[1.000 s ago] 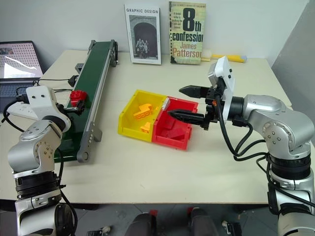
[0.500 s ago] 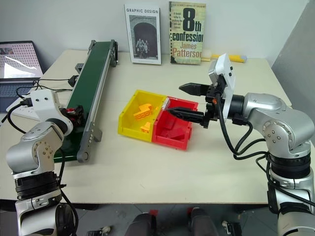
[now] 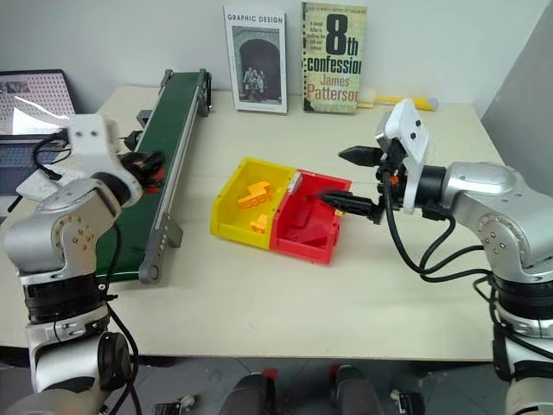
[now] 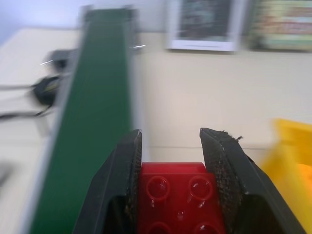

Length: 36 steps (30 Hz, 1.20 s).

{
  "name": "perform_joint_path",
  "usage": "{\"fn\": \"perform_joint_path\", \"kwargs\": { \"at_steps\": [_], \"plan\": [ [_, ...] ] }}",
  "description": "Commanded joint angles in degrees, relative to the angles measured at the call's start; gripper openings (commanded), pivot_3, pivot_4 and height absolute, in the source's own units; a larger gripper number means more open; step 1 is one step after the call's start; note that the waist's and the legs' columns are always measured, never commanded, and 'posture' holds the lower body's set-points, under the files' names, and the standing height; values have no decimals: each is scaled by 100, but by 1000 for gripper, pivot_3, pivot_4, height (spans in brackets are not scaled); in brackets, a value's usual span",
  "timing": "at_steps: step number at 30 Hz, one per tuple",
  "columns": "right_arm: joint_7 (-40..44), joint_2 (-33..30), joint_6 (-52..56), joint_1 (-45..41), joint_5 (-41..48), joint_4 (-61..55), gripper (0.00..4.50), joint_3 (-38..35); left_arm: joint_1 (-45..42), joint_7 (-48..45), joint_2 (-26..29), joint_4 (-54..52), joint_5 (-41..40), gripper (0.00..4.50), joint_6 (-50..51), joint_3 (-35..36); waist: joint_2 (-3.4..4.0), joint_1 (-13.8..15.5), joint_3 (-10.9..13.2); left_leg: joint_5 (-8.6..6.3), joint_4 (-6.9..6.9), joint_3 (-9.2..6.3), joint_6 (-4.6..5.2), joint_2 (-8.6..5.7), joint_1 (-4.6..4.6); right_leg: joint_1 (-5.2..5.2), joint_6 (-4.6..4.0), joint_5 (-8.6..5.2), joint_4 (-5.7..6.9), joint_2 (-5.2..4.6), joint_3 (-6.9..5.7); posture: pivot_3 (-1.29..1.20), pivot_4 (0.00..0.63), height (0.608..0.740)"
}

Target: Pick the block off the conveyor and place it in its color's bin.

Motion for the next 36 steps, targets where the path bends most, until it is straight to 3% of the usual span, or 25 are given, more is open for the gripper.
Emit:
{"fn": "perform_joint_path", "kwargs": {
  "at_steps": [1,6,10,12,22,23,27,36],
  "plan": [
    [69,-427,247,328,223,-672,4500,-398,-322,-1337,53,-192,-369,1520,-168,-893,0,-19,0,0,0,4,0,1,0,-1,0,0,1,0,4,0,150,740],
    [-191,-619,729,968,716,-1407,4500,-826,-795,-2585,-187,323,-98,1520,-886,-2155,1,-58,0,0,1,4,1,1,1,0,0,0,3,5,6,0,150,740],
    [-569,-572,957,1284,899,-1728,4500,-1073,-1087,-2962,-477,1290,380,1520,-1745,-2663,3,-75,0,-1,1,9,3,1,13,10,1,-1,1,10,13,0,150,740],
    [-749,-556,1041,1408,959,-1864,4500,-1181,-1201,-3167,-638,1714,474,2224,-2040,-2745,3,-76,0,-1,1,7,3,1,13,12,1,-1,-1,13,12,0,150,740],
    [-1238,-581,1171,1602,1242,-2005,4500,-1425,-1572,-3648,-912,2399,587,4213,-2418,-2560,3,-51,0,-2,1,1,4,0,3,13,1,-1,-13,14,10,0,150,740],
    [-1222,-598,1135,1580,1220,-1947,4500,-1396,-1583,-3640,-831,2340,580,4471,-2351,-2494,3,-58,0,-2,1,2,4,0,4,13,2,-1,-12,14,11,0,150,740],
    [-1031,-689,908,1492,1048,-1685,4500,-1202,-1392,-3928,-250,1828,505,4489,-2091,-2289,3,-85,1,-2,0,2,4,2,7,12,2,-1,-9,16,12,0,150,740],
    [156,-904,-173,1120,366,-477,4500,-365,-64,-4743,1948,206,68,4489,-1569,-1249,8,-102,3,-2,-1,5,4,12,8,4,2,-1,-5,18,9,0,150,740]
  ]
}}
